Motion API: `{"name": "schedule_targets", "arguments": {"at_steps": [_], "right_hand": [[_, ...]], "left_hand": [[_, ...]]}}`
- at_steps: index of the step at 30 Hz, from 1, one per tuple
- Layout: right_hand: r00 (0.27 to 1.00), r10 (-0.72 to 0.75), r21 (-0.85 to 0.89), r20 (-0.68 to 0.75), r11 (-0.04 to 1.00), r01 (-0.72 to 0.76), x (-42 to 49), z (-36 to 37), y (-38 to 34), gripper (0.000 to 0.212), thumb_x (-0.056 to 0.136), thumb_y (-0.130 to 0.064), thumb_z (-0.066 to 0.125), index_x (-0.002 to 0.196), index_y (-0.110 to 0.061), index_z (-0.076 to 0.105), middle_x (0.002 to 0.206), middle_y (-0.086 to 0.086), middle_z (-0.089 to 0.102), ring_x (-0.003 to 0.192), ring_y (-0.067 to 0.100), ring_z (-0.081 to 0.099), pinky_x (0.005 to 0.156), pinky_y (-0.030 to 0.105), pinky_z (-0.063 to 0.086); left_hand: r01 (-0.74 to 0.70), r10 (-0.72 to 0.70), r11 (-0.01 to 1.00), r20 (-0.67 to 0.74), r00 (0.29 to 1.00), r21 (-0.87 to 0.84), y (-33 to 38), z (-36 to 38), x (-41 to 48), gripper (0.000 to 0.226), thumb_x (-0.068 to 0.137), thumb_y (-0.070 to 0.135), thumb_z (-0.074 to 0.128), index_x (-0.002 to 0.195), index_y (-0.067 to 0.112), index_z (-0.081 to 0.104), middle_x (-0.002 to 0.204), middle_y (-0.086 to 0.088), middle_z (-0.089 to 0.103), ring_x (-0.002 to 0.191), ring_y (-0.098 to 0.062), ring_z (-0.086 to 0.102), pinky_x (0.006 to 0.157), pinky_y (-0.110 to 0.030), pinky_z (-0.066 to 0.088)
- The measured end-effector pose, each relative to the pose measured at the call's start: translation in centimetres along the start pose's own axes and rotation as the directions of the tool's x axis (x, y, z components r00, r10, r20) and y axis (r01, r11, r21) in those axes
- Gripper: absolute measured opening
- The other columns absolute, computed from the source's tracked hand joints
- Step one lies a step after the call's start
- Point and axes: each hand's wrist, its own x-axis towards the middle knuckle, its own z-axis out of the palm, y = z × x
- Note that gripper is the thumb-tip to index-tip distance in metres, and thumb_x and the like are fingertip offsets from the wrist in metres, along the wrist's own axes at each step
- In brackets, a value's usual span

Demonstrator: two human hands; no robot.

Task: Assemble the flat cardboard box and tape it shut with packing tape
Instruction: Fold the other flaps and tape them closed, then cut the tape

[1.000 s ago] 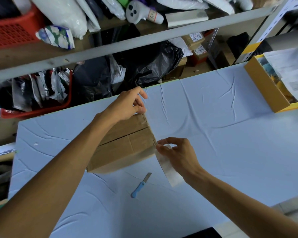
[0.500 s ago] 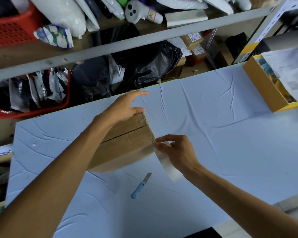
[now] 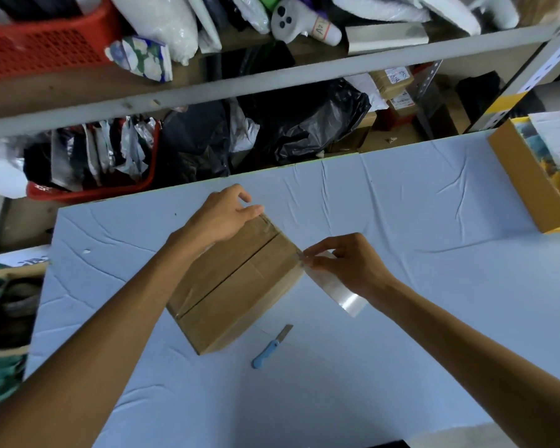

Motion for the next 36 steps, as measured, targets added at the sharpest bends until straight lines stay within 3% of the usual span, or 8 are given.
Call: {"name": "schedule_targets", "arguments": {"at_steps": [4, 8, 12, 17, 20, 25, 31, 36], "right_hand": [[1.000, -0.006, -0.003, 0.013, 1.000, 0.006, 0.2, 0.1, -0.2, 0.007, 0.073, -0.035, 0.076, 0.079, -0.031, 0.077, 0.082, 0.005, 0.074, 0.080, 0.026, 0.068, 0.073, 0.038, 0.054], [1.000, -0.005, -0.012, 0.003, 1.000, 0.005, 0.2, 0.1, -0.3, 0.008, 0.074, -0.036, 0.077, 0.079, -0.031, 0.077, 0.078, 0.009, 0.073, 0.065, 0.019, 0.064, 0.056, 0.021, 0.045], [1.000, -0.013, -0.038, 0.001, 0.999, 0.013, 0.2, -0.1, -0.3, 0.007, 0.075, -0.035, 0.076, 0.080, -0.030, 0.077, 0.076, -0.001, 0.073, 0.052, 0.000, 0.055, 0.046, 0.007, 0.037], [1.000, -0.010, -0.034, -0.003, 0.999, 0.010, 0.1, -0.1, -0.1, 0.005, 0.076, -0.035, 0.074, 0.080, -0.031, 0.076, 0.081, -0.001, 0.074, 0.062, 0.011, 0.064, 0.046, 0.009, 0.041], [1.000, -0.012, -0.033, -0.013, 0.999, 0.011, 0.1, -0.1, -0.1, 0.006, 0.075, -0.037, 0.074, 0.079, -0.033, 0.076, 0.083, -0.001, 0.075, 0.072, 0.018, 0.067, 0.049, 0.012, 0.043], [1.000, -0.006, -0.026, -0.021, 1.000, 0.006, 0.2, 0.0, -0.3, 0.005, 0.076, -0.036, 0.074, 0.079, -0.032, 0.076, 0.082, -0.003, 0.074, 0.073, 0.018, 0.068, 0.049, 0.011, 0.044], [1.000, -0.014, -0.056, -0.022, 0.998, 0.013, 0.3, -0.1, -0.4, 0.004, 0.078, -0.032, 0.074, 0.080, -0.030, 0.077, 0.086, -0.009, 0.073, 0.075, 0.010, 0.066, 0.052, 0.010, 0.043], [0.999, -0.023, -0.068, -0.025, 0.997, 0.021, 0.4, -0.2, -0.5, 0.005, 0.079, -0.030, 0.074, 0.082, -0.029, 0.077, 0.088, -0.007, 0.073, 0.076, 0.010, 0.065, 0.060, 0.018, 0.047]], "left_hand": [[-0.049, 0.030, 0.993, -0.177, 0.984, -0.104, 0.1, 0.8, -1.2, 0.037, 0.087, 0.043, 0.063, 0.112, 0.018, 0.050, 0.102, -0.001, 0.062, 0.085, -0.014, 0.057, 0.068, -0.027, 0.042], [-0.245, 0.207, 0.968, -0.390, 0.897, -0.049, 0.5, 1.1, -1.8, 0.027, 0.080, 0.027, 0.075, 0.096, 0.014, 0.058, 0.091, 0.002, 0.064, 0.079, -0.012, 0.060, 0.069, -0.026, 0.051], [-0.327, 0.309, 0.945, -0.317, 0.897, -0.003, 1.1, 0.9, -1.5, 0.007, 0.084, 0.017, 0.070, 0.090, 0.015, 0.068, 0.081, 0.007, 0.068, 0.076, -0.005, 0.062, 0.074, -0.027, 0.055], [-0.289, 0.268, 0.957, -0.332, 0.904, -0.014, 0.9, 0.9, -1.4, 0.012, 0.084, 0.022, 0.071, 0.093, 0.016, 0.068, 0.084, 0.005, 0.070, 0.079, -0.008, 0.065, 0.072, -0.021, 0.052], [-0.249, 0.245, 0.968, -0.349, 0.905, 0.033, 0.6, 1.2, -1.5, 0.011, 0.086, 0.030, 0.068, 0.089, 0.019, 0.068, 0.085, 0.005, 0.071, 0.080, -0.009, 0.064, 0.072, -0.028, 0.054], [-0.238, 0.263, 0.965, -0.391, 0.882, 0.113, 0.6, 1.2, -1.8, 0.017, 0.087, 0.034, 0.066, 0.084, 0.018, 0.069, 0.083, 0.002, 0.071, 0.080, -0.013, 0.063, 0.071, -0.034, 0.054], [-0.214, 0.201, 0.977, -0.278, 0.939, -0.020, 0.7, 0.8, -1.4, 0.016, 0.086, 0.032, 0.067, 0.085, 0.016, 0.068, 0.079, 0.005, 0.070, 0.072, -0.004, 0.062, 0.069, -0.021, 0.051], [-0.106, 0.083, 0.974, -0.121, 0.989, -0.200, 1.0, 0.5, -0.6, 0.016, 0.081, 0.037, 0.071, 0.080, 0.021, 0.070, 0.083, 0.009, 0.069, 0.080, -0.003, 0.062, 0.068, -0.019, 0.045]]}}
